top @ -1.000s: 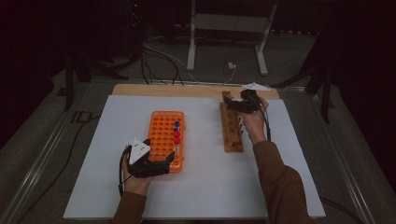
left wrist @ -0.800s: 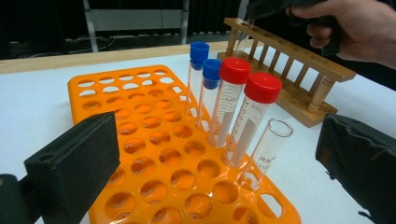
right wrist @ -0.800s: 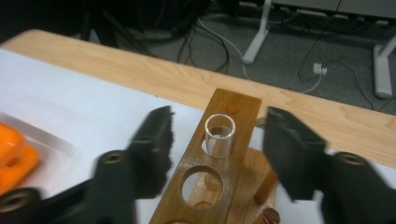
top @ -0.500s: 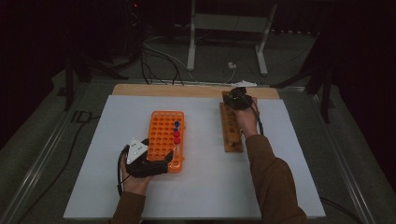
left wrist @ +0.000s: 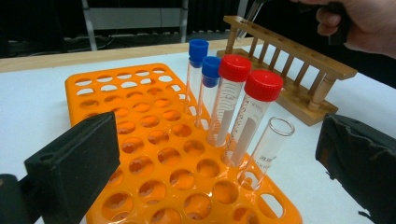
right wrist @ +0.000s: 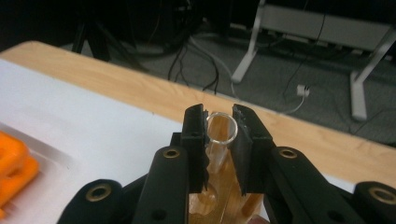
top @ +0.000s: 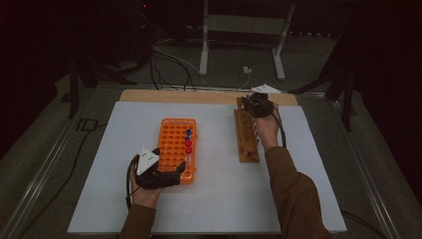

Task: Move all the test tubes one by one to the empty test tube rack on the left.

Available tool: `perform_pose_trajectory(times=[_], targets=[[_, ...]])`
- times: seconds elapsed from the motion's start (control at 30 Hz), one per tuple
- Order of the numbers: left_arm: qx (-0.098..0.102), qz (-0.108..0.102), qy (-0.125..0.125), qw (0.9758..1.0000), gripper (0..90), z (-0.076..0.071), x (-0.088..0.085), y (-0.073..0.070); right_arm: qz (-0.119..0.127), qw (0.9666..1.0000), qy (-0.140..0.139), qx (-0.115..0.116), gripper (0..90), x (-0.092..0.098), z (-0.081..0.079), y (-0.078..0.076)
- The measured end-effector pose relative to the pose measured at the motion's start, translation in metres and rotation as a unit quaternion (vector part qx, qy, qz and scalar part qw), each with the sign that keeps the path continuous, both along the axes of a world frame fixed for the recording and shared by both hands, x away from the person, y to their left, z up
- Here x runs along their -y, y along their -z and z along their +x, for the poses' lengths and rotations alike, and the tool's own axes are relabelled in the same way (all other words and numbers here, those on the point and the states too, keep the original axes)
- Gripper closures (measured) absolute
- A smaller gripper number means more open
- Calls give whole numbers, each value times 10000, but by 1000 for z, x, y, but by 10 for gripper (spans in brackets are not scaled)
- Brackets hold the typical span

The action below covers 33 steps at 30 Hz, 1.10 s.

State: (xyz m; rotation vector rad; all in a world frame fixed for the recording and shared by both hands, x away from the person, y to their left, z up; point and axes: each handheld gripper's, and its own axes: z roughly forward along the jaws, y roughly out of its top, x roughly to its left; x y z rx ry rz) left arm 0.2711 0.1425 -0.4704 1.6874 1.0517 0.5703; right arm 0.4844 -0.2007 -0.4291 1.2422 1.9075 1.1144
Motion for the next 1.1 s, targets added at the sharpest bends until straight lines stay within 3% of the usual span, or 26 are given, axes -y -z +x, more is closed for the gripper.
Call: perform_pose_trajectory(times=[0.23, 0.33, 0.5, 0.6, 0.77, 0.9, 1.1], targets=[[50, -34, -38, 10000, 8, 0, 0, -1, 3, 9987, -145, 494, 767, 4, -27, -27], [91, -57, -61, 9999, 9, 0, 0, -3, 121, 9980, -297, 542, 767, 6, -40, -34], [207, 26, -18, 9998, 9, -2, 5, -9, 354, 9966, -605, 441, 767, 5, -63, -34], [289, 82, 50, 9995, 9, -4, 11, -13, 317, 9956, -791, 384, 767, 3, -76, -30], [478, 291, 246, 9981, 19, -7, 26, -23, 456, 9924, -1118, 230, 766, 1, -98, -27], [531, 469, 416, 9966, 42, -8, 40, -27, 651, 9881, -1392, 31, 765, -1, -116, -28], [504, 646, 624, 9947, 65, -8, 60, -26, 585, 9799, -1904, -100, 765, -12, -143, -30]])
